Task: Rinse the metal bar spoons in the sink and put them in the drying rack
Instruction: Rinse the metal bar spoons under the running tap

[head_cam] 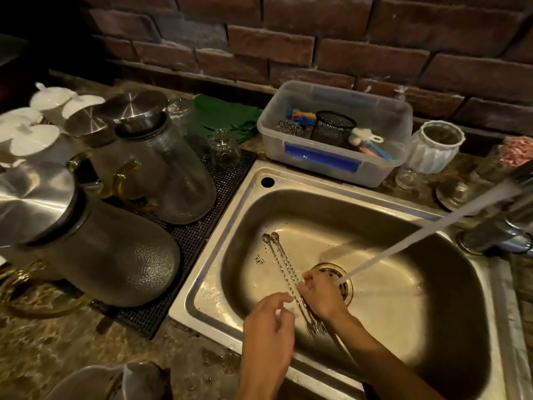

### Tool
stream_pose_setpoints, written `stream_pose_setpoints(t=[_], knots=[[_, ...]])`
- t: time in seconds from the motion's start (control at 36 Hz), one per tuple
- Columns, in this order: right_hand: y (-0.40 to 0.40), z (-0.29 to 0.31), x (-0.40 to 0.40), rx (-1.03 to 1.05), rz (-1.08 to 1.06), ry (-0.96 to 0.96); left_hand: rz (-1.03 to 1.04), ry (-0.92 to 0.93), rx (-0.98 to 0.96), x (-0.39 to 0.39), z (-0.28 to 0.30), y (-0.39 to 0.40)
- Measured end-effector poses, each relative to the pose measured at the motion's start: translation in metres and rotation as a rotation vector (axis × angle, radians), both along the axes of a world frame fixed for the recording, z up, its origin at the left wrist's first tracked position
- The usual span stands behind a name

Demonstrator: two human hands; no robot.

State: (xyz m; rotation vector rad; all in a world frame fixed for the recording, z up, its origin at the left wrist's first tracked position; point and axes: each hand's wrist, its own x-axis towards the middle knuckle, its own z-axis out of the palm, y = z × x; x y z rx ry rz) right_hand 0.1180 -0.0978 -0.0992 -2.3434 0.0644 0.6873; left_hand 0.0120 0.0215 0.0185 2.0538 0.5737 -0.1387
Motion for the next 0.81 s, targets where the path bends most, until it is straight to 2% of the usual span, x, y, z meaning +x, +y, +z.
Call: stream_pose_setpoints(t=[0.11, 0.25, 0.36, 0.5, 0.56, 0.64, 0.75, 0.81], knots=[[0.007, -0.001, -0.003, -0.072, 0.041, -0.057, 0.19, 0.02, -0.208, 0.001, 0.003, 0.005], [0.01, 0.001, 0.0, -0.106, 0.077, -0.014, 0.234, 0.038, -0.24, 0.003, 0.009, 0.004], [0.0, 0.005, -0.003, -0.022, 0.01, 0.039, 0.152, 0.076, -0.24, 0.001, 0.011, 0.0], [-0.023, 0.015, -0.01, 0.039, -0.04, -0.005, 0.163, 0.116, -0.211, 0.012, 0.0, -0.004], [-0.032, 0.021, -0.013, 0.118, -0.088, 0.039, 0.145, 0.149, -0.217, 0.023, -0.004, -0.009], [-0.042, 0.033, -0.016, 0.295, -0.211, 0.104, 0.128, 0.242, -0.314, 0.044, -0.011, -0.02], [-0.046, 0.047, -0.019, 0.349, -0.252, 0.045, 0.191, 0.333, -0.555, 0.065, -0.016, -0.031], [-0.047, 0.053, -0.019, 0.378, -0.263, 0.047, 0.218, 0.325, -0.581, 0.072, -0.022, -0.036]])
